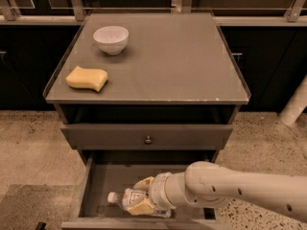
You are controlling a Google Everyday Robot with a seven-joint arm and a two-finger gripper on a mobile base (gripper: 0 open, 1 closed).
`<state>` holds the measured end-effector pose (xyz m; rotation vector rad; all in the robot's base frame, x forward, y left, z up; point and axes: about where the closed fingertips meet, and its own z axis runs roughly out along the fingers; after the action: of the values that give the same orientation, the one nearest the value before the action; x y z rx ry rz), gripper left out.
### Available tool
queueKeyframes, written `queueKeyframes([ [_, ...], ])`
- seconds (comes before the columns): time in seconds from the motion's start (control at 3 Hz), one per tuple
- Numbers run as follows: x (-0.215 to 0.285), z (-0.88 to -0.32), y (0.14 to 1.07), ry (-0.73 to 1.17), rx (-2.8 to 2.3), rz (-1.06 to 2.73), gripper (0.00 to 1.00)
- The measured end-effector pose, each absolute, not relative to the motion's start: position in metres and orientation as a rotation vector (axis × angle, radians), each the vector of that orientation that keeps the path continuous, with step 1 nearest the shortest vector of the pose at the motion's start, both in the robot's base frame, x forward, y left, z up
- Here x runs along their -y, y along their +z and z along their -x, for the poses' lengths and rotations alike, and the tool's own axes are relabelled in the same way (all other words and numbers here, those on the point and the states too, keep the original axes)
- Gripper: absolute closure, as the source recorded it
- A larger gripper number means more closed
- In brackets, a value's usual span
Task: Pick blue plastic bottle from middle drawer and place on counter
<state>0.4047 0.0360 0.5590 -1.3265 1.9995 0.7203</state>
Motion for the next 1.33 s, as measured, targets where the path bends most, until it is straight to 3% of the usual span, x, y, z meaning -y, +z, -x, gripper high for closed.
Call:
queueKeyframes([
  [1.0, -0.022, -0.413, 0.605, 0.636, -1.977, 1.374, 1.0],
  [1.33, 0.003, -0.443, 0.67, 0.511, -1.941, 1.491, 1.0],
])
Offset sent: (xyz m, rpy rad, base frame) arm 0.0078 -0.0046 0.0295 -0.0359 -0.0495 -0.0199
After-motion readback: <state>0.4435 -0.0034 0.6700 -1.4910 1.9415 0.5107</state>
